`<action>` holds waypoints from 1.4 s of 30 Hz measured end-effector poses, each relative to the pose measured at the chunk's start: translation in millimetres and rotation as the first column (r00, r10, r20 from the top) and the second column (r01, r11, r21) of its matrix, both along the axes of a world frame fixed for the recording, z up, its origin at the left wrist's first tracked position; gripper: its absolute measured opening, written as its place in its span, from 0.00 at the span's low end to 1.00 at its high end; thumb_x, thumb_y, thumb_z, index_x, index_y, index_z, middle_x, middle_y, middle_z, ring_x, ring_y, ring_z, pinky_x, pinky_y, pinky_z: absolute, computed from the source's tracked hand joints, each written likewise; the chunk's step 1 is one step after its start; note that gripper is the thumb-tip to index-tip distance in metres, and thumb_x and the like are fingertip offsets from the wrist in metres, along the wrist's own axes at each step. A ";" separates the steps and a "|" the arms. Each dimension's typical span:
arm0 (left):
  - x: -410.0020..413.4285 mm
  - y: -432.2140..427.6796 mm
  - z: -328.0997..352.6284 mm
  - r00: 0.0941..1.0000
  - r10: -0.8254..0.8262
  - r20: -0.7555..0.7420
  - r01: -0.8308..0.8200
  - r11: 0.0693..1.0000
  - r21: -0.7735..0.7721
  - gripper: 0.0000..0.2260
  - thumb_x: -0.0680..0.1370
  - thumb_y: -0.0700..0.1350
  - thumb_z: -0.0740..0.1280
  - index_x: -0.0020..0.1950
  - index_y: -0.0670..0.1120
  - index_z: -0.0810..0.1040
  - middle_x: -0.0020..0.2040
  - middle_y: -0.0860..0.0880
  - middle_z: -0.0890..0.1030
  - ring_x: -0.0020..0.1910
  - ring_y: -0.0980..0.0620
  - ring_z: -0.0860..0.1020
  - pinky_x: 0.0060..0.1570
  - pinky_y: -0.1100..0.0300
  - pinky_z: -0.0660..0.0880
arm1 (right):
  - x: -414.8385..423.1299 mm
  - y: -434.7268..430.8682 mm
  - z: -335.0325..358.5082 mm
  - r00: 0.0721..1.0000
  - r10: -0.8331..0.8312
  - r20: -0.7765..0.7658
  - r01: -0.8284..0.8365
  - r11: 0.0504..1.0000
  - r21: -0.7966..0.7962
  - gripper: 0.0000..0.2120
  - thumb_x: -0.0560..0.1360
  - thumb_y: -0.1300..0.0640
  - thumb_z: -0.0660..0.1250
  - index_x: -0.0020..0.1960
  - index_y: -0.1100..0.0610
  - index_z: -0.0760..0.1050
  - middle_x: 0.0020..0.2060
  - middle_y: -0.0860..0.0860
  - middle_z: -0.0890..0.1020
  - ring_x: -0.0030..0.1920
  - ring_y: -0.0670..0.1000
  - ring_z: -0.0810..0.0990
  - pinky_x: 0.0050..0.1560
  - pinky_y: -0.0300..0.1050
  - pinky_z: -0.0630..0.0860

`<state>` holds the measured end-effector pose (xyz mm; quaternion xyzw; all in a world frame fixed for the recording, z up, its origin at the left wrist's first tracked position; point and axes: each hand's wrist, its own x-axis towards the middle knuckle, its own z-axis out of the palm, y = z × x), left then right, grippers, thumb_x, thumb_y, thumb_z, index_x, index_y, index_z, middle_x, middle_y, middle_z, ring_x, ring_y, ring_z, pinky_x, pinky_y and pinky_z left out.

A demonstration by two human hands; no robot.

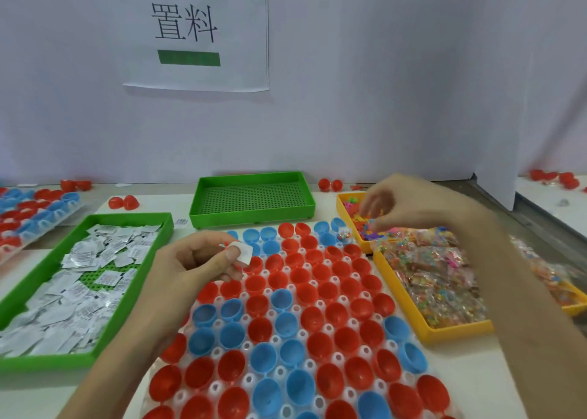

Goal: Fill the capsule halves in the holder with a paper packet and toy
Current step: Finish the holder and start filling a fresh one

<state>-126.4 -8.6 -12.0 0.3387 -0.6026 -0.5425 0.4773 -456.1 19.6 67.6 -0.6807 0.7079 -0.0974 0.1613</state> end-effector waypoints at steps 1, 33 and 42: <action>0.3 -0.9 -0.2 1.000 0.011 0.001 -0.011 1.000 0.000 0.12 0.65 0.51 0.75 0.45 0.49 0.86 0.38 0.43 0.86 0.33 0.51 0.83 0.39 0.64 0.80 | -13.6 2.1 1.0 0.999 -0.036 -0.005 0.036 0.999 0.029 0.10 0.70 0.55 0.78 0.48 0.45 0.83 0.43 0.44 0.85 0.38 0.39 0.82 0.41 0.38 0.73; 5.6 -3.5 -0.2 0.998 -0.005 -0.064 0.005 1.000 0.003 0.12 0.65 0.48 0.76 0.46 0.45 0.86 0.45 0.39 0.86 0.44 0.45 0.86 0.42 0.61 0.81 | 148.6 -1.1 -44.2 0.743 0.287 0.604 -0.051 0.925 -0.378 0.08 0.68 0.56 0.80 0.44 0.52 0.82 0.36 0.48 0.83 0.35 0.46 0.79 0.39 0.40 0.76; 7.3 2.9 9.0 0.976 -0.142 -0.164 0.157 0.984 0.084 0.10 0.73 0.43 0.68 0.50 0.43 0.86 0.51 0.36 0.85 0.51 0.41 0.85 0.47 0.59 0.82 | 150.0 -0.6 -42.9 0.699 0.337 0.631 -0.017 0.890 -0.456 0.03 0.72 0.58 0.77 0.41 0.57 0.84 0.36 0.50 0.86 0.38 0.46 0.84 0.39 0.34 0.75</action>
